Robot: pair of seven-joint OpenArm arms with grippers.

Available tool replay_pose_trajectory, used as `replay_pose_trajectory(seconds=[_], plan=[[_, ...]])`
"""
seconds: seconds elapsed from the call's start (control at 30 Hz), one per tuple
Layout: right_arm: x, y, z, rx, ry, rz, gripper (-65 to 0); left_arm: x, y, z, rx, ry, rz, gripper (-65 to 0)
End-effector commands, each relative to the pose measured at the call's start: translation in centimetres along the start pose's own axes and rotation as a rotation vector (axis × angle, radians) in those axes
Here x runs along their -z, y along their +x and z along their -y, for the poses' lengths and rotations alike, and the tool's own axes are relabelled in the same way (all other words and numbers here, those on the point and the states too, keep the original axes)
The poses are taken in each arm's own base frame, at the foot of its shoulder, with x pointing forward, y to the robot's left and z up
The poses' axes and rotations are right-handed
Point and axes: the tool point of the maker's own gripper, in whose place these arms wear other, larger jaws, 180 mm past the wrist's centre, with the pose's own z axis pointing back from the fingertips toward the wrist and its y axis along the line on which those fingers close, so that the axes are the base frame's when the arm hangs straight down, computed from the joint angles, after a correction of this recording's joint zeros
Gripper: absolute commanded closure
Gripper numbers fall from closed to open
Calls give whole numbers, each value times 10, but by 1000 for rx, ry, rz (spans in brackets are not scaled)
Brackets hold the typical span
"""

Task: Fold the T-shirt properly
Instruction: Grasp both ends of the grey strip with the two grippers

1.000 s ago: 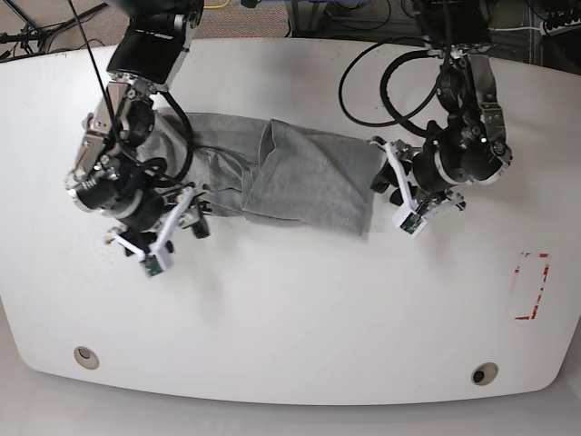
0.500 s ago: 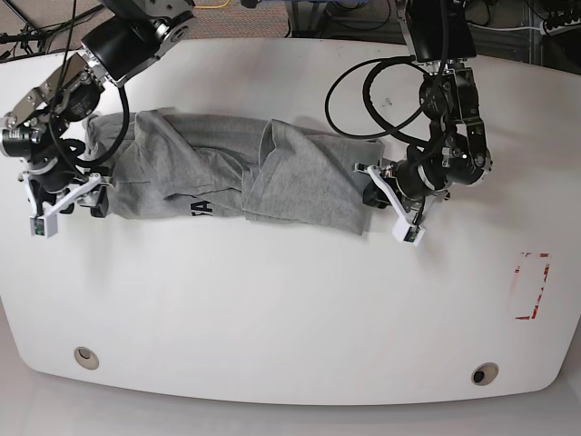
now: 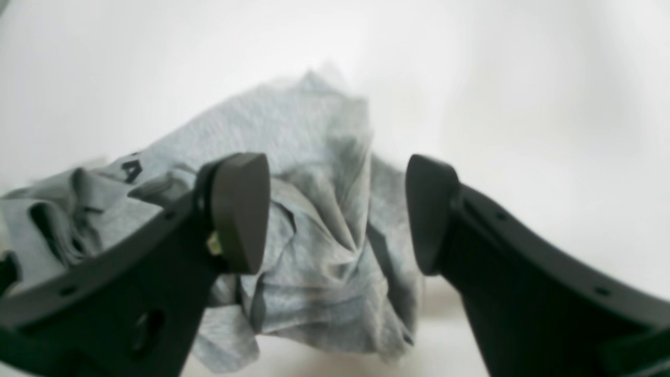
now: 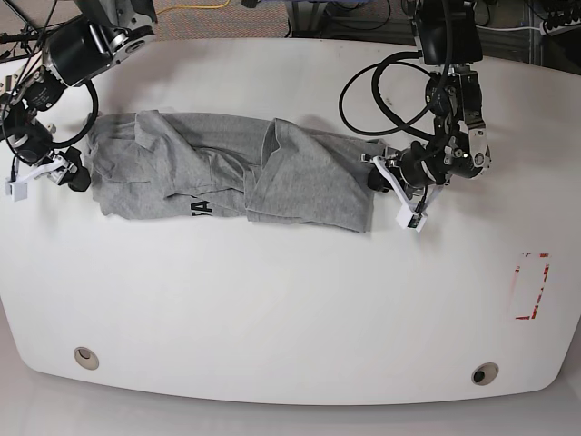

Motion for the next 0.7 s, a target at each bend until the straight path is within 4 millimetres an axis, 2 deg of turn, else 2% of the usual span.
replay_pose_trajectory(seconds=[0.0,0.13,0.23,0.47,0.53,0.67], plan=[[-1,15,8,47,53,49,-453,-5,9,-9,18,21,26,-25],[6,8,13,93,75,42,-531,-7,7,-16,22,35,14,-25],[9,4,14,109,83,33,-564,-8,7,-18,25,38,16,-25],[13,-2,12,119,91,20,-561,-9,7,-19,26,42,17,-25],[18,-15,9,131,99,-2,-561,-9,8,-19,27,42,18,-25],[33,-31,-10,107,136,-57,-561,-11,8,-23,31,49,16,-25]])
